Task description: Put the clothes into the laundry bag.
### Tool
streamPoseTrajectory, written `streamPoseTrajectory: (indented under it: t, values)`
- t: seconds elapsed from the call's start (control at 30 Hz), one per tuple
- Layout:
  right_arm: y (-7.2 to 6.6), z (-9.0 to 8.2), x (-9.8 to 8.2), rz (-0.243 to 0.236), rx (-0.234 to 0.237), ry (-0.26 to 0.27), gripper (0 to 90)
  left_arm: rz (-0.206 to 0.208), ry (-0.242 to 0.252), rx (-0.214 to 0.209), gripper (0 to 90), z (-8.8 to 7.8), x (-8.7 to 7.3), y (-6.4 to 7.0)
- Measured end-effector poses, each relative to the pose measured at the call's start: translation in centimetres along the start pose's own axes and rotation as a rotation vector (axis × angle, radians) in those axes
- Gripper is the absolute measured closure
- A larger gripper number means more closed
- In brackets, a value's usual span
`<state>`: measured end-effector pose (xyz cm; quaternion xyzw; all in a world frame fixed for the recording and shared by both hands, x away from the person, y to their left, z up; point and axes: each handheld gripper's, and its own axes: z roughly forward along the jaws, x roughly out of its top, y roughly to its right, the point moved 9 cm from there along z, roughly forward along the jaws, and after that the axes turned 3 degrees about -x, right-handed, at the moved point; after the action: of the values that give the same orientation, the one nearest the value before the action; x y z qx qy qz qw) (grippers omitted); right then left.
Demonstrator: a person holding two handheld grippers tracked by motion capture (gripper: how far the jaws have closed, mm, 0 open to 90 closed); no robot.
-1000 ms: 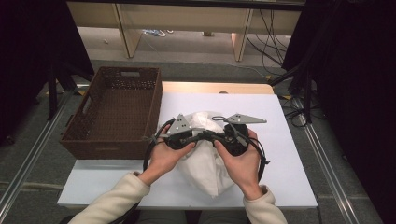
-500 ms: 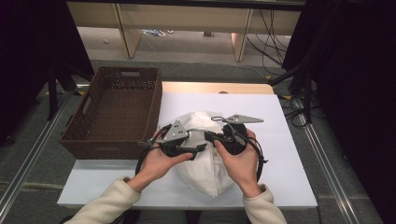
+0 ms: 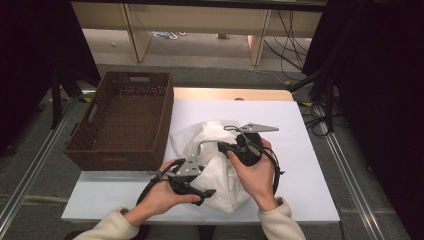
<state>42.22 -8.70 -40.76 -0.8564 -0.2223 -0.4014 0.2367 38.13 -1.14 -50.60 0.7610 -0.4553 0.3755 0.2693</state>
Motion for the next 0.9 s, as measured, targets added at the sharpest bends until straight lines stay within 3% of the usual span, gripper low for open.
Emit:
streamPoseTrajectory:
  t: [0.1,0.13,0.2,0.23,0.33,0.4,0.43,0.57,0.63,0.7,0.73,0.9]
  values:
    - [0.0,0.2,-0.2,0.005,0.004,-0.014,90.0,0.054,-0.017,0.039,30.9,1.1,-0.1,-0.4]
    - [0.3,0.1,-0.2,-0.016,-0.03,-0.012,90.0,0.072,-0.029,0.056,35.8,1.1,0.0,-0.6]
    - [0.3,0.1,-0.1,-0.018,-0.026,-0.008,90.0,0.093,-0.013,0.07,48.2,1.3,0.6,-0.9]
    - [0.0,0.1,-0.1,-0.001,-0.007,-0.009,90.0,0.091,-0.006,0.075,54.1,1.3,0.9,-1.1]
    - [0.1,0.1,-0.1,-0.009,-0.012,-0.005,90.0,0.068,0.005,0.07,74.2,1.0,1.7,-1.8]
    - [0.1,0.0,0.0,-0.014,-0.016,0.003,90.0,0.051,0.054,0.066,77.4,0.6,2.7,-1.7]
    - [0.4,-0.1,0.0,-0.029,-0.041,0.005,90.0,0.052,0.065,0.065,77.8,0.1,3.1,-1.7]
    - [0.3,0.0,-0.1,-0.008,-0.019,-0.004,90.0,0.024,0.171,0.066,78.8,-1.7,5.5,-1.6]
    - [0.2,0.1,-0.1,-0.012,-0.014,-0.002,90.0,0.026,0.181,0.054,79.0,-2.0,6.3,-1.8]
    - [0.1,0.0,0.1,-0.033,-0.027,0.011,90.0,0.021,0.182,0.076,79.0,-1.9,6.6,-2.6]
    - [-0.1,-0.3,0.1,-0.003,-0.031,0.002,90.0,0.017,0.179,0.087,79.0,-1.7,6.7,-2.9]
    - [-0.5,-0.6,0.2,0.0,-0.002,0.01,90.0,0.004,0.198,0.141,79.1,-0.1,6.9,-5.1]
